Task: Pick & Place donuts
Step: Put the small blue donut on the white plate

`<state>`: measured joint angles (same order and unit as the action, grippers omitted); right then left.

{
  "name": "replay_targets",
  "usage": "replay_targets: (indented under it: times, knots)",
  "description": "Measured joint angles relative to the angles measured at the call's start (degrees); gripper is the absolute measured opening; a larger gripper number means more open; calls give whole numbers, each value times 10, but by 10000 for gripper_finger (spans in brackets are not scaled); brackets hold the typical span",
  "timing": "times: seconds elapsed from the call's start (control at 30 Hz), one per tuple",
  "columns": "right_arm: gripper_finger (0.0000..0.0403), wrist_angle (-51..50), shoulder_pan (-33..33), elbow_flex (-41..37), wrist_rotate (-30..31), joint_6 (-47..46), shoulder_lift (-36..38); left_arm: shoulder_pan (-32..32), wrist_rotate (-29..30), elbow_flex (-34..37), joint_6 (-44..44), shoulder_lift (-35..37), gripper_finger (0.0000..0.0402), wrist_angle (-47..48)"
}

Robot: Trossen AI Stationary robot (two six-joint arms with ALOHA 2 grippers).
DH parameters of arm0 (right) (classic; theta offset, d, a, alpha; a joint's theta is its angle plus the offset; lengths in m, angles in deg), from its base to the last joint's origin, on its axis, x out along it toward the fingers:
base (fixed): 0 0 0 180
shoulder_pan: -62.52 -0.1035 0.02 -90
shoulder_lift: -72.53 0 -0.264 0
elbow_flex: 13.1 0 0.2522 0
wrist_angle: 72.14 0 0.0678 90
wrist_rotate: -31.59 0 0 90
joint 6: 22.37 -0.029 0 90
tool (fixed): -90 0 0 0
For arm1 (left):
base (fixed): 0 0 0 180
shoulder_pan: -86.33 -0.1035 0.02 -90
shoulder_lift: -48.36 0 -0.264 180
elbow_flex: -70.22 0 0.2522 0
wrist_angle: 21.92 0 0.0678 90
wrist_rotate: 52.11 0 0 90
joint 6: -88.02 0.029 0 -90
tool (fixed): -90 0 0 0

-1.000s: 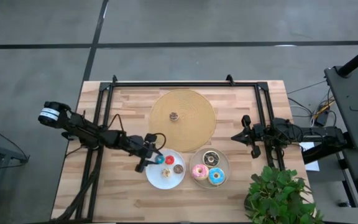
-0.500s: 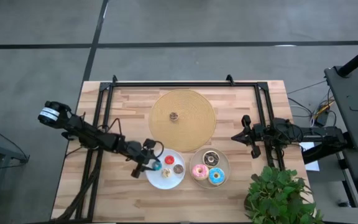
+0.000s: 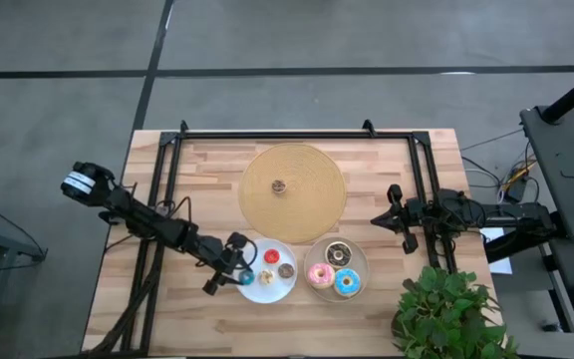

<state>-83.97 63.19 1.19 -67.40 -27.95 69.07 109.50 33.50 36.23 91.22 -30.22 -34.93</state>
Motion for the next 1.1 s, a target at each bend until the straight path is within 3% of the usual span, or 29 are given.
replay_targets:
  times: [1.1]
  knots:
    - [8, 0, 0, 0, 0, 0, 0, 7, 8, -1, 0, -26, 186, -16]
